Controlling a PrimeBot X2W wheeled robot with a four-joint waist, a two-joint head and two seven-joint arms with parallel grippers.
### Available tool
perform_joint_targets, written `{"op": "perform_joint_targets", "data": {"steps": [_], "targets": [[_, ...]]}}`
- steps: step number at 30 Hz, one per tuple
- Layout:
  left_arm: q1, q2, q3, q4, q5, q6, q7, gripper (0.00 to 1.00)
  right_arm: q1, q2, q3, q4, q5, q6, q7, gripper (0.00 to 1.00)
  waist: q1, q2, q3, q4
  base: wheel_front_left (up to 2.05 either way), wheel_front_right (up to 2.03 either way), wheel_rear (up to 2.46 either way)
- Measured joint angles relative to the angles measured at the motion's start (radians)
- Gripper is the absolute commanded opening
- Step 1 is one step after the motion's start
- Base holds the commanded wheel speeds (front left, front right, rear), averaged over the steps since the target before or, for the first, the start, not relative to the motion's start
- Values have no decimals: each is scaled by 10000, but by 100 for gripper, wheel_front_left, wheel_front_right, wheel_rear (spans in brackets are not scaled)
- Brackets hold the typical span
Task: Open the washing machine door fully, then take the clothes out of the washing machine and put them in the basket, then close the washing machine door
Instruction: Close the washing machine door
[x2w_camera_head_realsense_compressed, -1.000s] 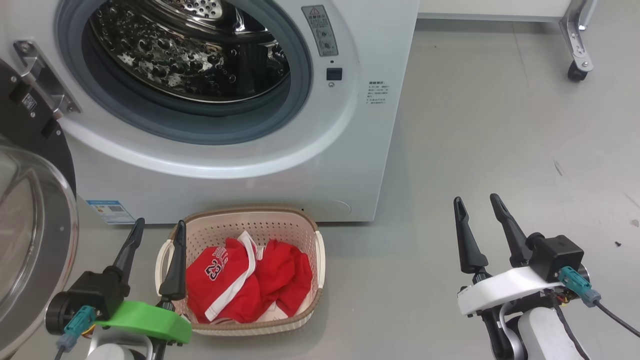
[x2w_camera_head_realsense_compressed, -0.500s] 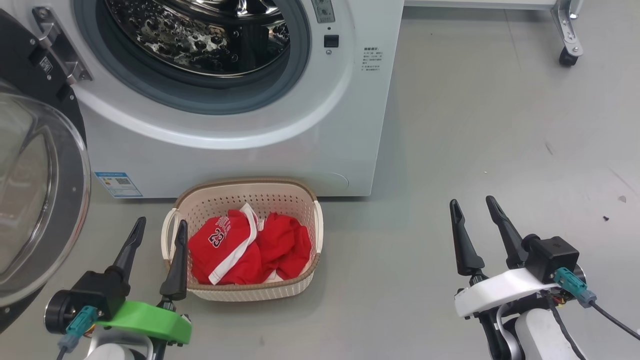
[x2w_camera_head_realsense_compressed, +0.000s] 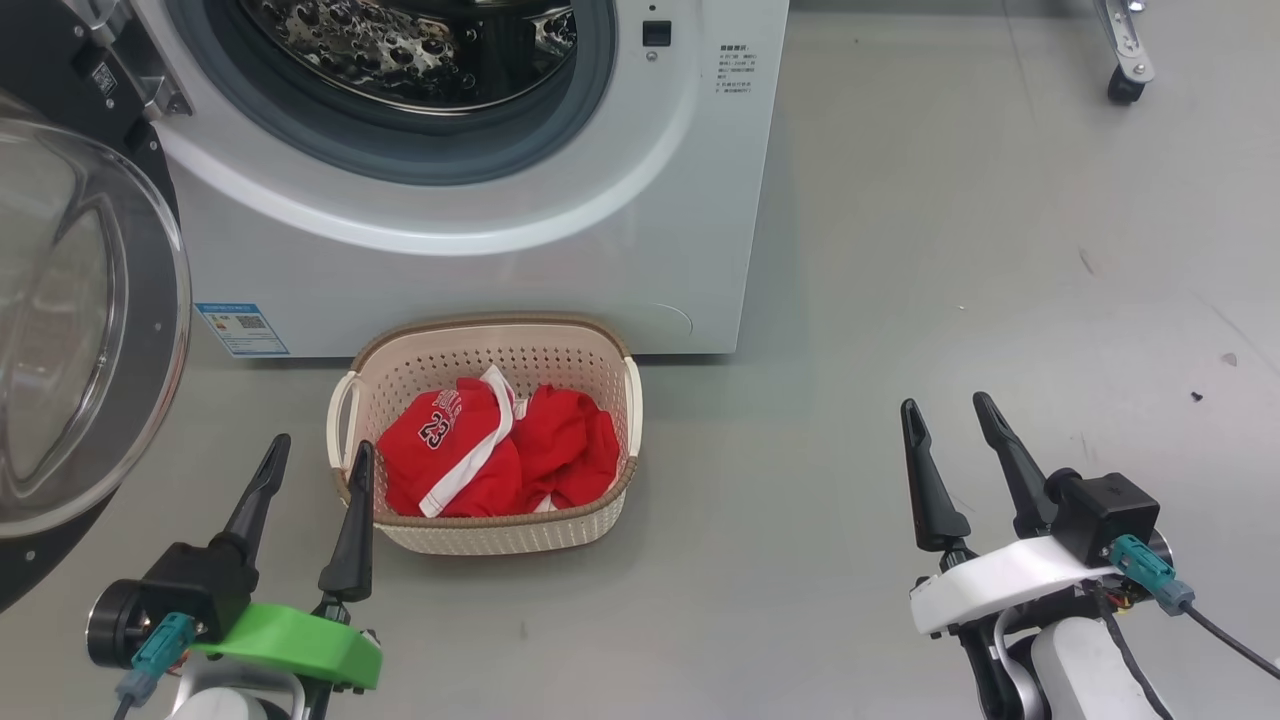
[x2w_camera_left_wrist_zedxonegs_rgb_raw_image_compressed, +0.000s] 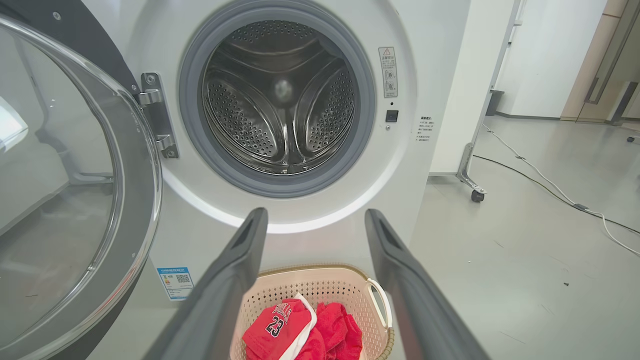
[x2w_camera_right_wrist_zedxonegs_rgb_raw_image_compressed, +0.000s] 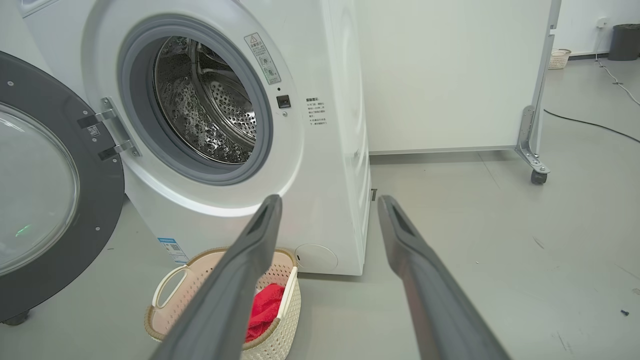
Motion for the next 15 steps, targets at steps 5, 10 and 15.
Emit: {"op": "perform_joint_targets", "data": {"steps": [5, 10, 15], "targets": [[1, -4, 8, -15, 2, -17, 0, 100, 0, 0, -36, 0, 12, 0, 0, 100, 0, 0, 33, 9, -48, 48, 0], [3, -8, 15, -19, 2, -25, 0, 100, 0, 2, -52, 0, 12, 0, 0, 100, 0, 0, 69, 19, -32, 32, 0], [3, -10, 15, -21, 4, -25, 0, 100, 0, 0, -56, 0, 12, 0, 0, 100, 0, 0, 96, 25, -15, 15, 0]]}}
